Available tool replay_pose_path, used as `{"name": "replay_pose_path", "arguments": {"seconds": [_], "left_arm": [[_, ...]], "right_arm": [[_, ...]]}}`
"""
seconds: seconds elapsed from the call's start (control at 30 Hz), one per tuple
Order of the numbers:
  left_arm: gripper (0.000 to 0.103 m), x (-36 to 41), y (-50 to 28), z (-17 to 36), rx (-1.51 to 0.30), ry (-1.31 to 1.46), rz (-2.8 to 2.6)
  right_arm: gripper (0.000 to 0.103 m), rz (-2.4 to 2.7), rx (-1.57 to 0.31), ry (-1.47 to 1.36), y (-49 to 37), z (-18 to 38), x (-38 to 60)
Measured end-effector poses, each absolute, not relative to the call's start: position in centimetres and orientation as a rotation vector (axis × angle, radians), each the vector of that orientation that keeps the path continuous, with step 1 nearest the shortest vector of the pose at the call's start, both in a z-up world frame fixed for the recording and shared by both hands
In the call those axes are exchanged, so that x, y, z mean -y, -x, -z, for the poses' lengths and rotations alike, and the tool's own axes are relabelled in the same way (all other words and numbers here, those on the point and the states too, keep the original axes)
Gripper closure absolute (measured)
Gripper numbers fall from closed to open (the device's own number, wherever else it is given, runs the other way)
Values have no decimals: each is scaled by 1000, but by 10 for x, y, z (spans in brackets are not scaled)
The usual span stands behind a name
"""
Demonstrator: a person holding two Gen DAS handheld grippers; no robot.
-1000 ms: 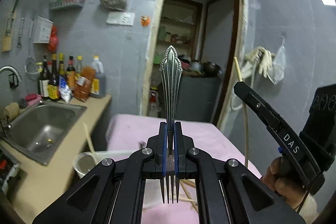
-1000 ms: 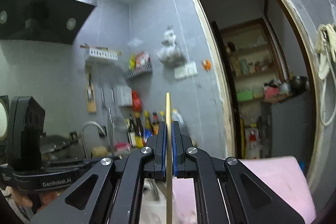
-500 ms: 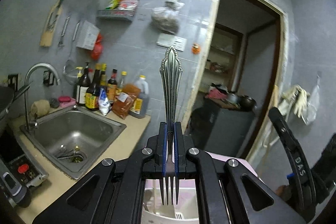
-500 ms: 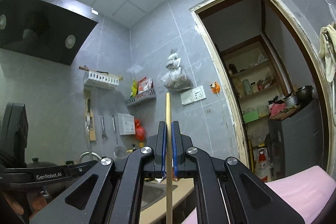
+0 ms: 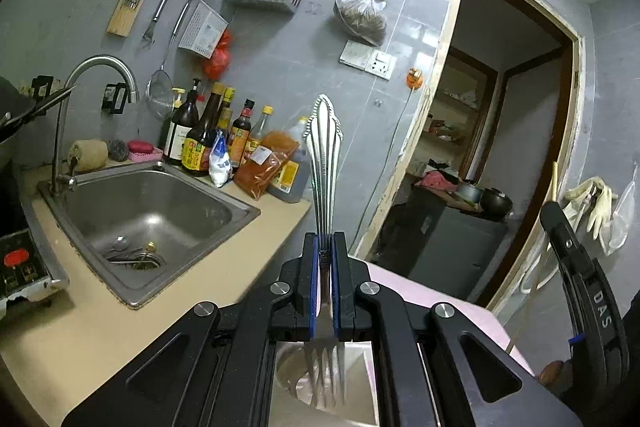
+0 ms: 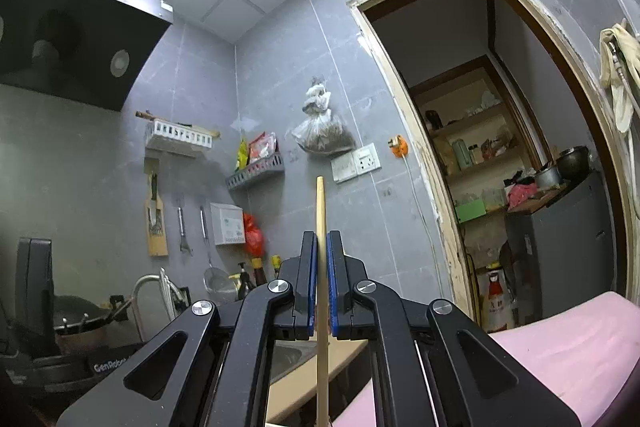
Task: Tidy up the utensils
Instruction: 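Carry the fork and chopstick over the white caddy with both tools, then open left tool to drop the fork while right tool drops the chopstick, then move both tools back to the chopsticks on the table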
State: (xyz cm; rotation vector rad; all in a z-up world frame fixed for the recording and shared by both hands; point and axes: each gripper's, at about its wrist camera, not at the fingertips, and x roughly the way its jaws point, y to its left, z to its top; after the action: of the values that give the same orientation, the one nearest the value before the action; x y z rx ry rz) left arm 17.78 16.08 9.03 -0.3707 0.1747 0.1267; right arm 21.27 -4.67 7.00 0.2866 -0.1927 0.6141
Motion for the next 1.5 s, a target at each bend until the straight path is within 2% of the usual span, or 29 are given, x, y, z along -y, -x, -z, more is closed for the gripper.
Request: {"name": "replay_pose_path", "arguments": {"seconds": [0.53, 0.83, 0.9, 0.97, 1.0, 1.1, 1.17, 1.23, 1.3, 1.4, 1.43, 1.5], "left_arm": [[99, -143, -182, -51, -300, 358, -97], [96, -143, -171, -57, -331, 392, 3], [92, -141, -167, -62, -320, 382, 15], [85, -136, -161, -69, -294, 365, 24], [78, -134, -158, -72, -285, 357, 29], [67, -126, -153, -82, -261, 331, 46], [63, -118, -149, -88, -251, 312, 57], [55, -111, -146, -91, -238, 294, 60], [45, -105, -142, -94, -223, 284, 61], [40, -94, -141, -94, -228, 270, 81], [40, -90, -141, -93, -235, 262, 88], [36, -80, -142, -91, -257, 247, 107]], "right_arm": [[99, -616, 99, -189, -211, -54, 40], [96, -646, -16, -120, -206, -43, 47], [91, -651, -23, -110, -202, -44, 50], [78, -657, -23, -102, -198, -45, 53], [77, -658, -20, -101, -195, -46, 55], [75, -648, -20, -92, -188, -51, 65], [64, -637, -18, -87, -184, -54, 72], [56, -627, -14, -81, -179, -56, 83], [52, -609, -10, -70, -175, -59, 95], [40, -565, -12, -53, -168, -63, 117], [31, -555, -11, -53, -167, -64, 124], [27, -527, -13, -50, -163, -64, 141]]}}
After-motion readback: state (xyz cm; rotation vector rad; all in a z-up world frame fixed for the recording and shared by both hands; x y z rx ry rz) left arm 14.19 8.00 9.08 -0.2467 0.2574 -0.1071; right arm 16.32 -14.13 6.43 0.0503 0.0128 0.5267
